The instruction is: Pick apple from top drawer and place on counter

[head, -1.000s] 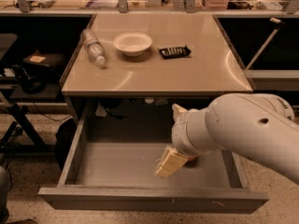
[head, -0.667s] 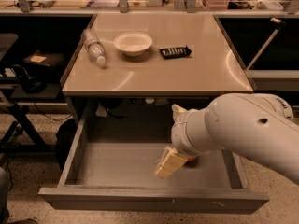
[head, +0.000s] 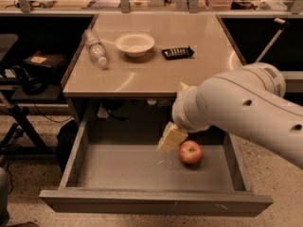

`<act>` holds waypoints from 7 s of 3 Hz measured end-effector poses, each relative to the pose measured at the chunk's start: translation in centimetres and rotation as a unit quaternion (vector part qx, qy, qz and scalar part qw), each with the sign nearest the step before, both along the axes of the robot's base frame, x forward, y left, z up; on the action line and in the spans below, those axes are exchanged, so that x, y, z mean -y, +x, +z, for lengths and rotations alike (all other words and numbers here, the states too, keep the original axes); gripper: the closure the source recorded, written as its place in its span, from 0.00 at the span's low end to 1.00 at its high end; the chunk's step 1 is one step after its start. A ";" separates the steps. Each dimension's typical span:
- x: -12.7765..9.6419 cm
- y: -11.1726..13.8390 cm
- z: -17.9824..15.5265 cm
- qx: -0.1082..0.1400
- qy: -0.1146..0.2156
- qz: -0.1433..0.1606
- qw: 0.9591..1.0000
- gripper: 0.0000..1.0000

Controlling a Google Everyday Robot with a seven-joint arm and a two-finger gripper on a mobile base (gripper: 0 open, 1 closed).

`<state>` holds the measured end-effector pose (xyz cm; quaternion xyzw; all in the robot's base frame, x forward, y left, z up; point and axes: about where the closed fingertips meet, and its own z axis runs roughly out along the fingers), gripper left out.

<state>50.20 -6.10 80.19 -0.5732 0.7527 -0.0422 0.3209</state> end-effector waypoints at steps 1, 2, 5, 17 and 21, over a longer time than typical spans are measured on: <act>0.1 1.1 0.3 0.012 -0.013 -0.012 1.000 0.00; 0.2 0.9 -0.4 0.006 -0.021 -0.008 1.000 0.00; 7.7 4.1 -4.4 -0.004 -0.111 0.002 0.994 0.00; 6.6 2.4 -18.6 -0.092 -0.002 0.170 0.981 0.18; 7.7 0.9 -16.9 -0.075 -0.034 0.145 0.986 1.00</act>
Offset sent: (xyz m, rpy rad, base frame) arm 0.0080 -0.0017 -0.0178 -0.0612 0.0131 -0.0020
